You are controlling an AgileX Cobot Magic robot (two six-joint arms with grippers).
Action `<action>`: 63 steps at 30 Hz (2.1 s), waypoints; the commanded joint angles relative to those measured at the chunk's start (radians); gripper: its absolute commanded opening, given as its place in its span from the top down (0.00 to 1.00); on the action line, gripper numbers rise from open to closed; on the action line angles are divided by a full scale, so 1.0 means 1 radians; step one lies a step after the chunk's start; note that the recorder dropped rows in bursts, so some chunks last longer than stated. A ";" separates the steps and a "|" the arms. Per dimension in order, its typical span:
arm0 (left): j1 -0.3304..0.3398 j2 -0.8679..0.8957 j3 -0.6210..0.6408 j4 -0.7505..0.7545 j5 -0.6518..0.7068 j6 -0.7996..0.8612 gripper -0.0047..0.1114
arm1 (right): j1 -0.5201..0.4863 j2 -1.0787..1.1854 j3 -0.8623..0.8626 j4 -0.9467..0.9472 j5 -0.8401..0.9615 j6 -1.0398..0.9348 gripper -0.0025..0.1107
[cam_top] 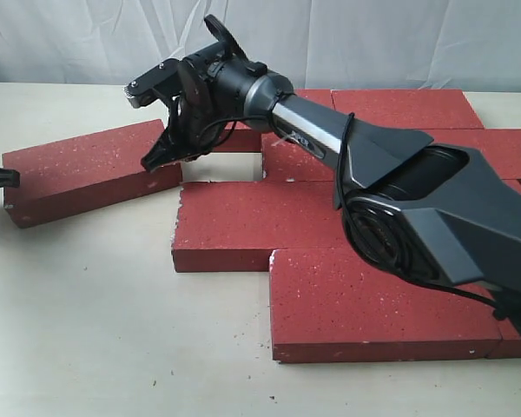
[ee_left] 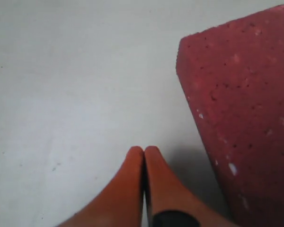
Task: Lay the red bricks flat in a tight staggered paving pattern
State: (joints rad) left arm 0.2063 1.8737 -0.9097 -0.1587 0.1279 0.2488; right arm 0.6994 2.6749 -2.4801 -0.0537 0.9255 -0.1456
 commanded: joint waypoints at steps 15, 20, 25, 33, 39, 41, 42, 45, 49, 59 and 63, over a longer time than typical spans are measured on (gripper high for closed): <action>-0.083 0.029 -0.039 -0.010 -0.041 0.006 0.96 | 0.000 -0.106 -0.008 0.170 0.292 -0.193 0.99; -0.130 0.029 -0.039 -0.007 -0.100 0.006 0.96 | -0.002 -0.081 -0.008 0.087 0.279 -0.189 0.99; -0.138 0.038 -0.039 -0.007 -0.151 0.000 0.96 | -0.002 -0.077 -0.006 0.074 0.275 -0.168 0.99; -0.138 0.111 -0.039 -0.007 -0.312 -0.004 0.96 | -0.002 -0.074 -0.006 0.136 0.217 -0.168 0.99; -0.140 0.122 -0.039 -0.003 -0.325 -0.004 0.96 | -0.002 -0.066 -0.006 0.112 0.240 -0.168 0.99; -0.140 0.116 -0.039 -0.003 -0.325 -0.004 0.96 | -0.002 -0.065 -0.006 0.112 0.270 -0.168 0.99; -0.140 0.116 -0.039 -0.003 -0.325 -0.004 0.96 | -0.002 -0.065 -0.006 0.112 0.296 -0.168 0.99; -0.140 0.114 -0.039 -0.003 -0.325 -0.004 0.96 | -0.002 -0.065 -0.006 0.095 0.296 -0.190 0.99; -0.140 0.098 -0.039 0.028 -0.319 -0.004 0.96 | -0.002 -0.065 -0.006 0.009 0.296 -0.188 0.99; -0.156 0.067 -0.039 0.045 -0.285 -0.006 0.96 | -0.002 -0.139 -0.007 -0.171 0.296 -0.137 0.99; -0.168 0.067 -0.039 0.053 -0.289 -0.006 0.96 | -0.002 -0.198 0.011 -0.153 0.296 -0.114 0.99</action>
State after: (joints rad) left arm 0.0487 1.9506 -0.9455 -0.1152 -0.1576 0.2505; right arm 0.7014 2.5291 -2.4806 -0.2066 1.2170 -0.2766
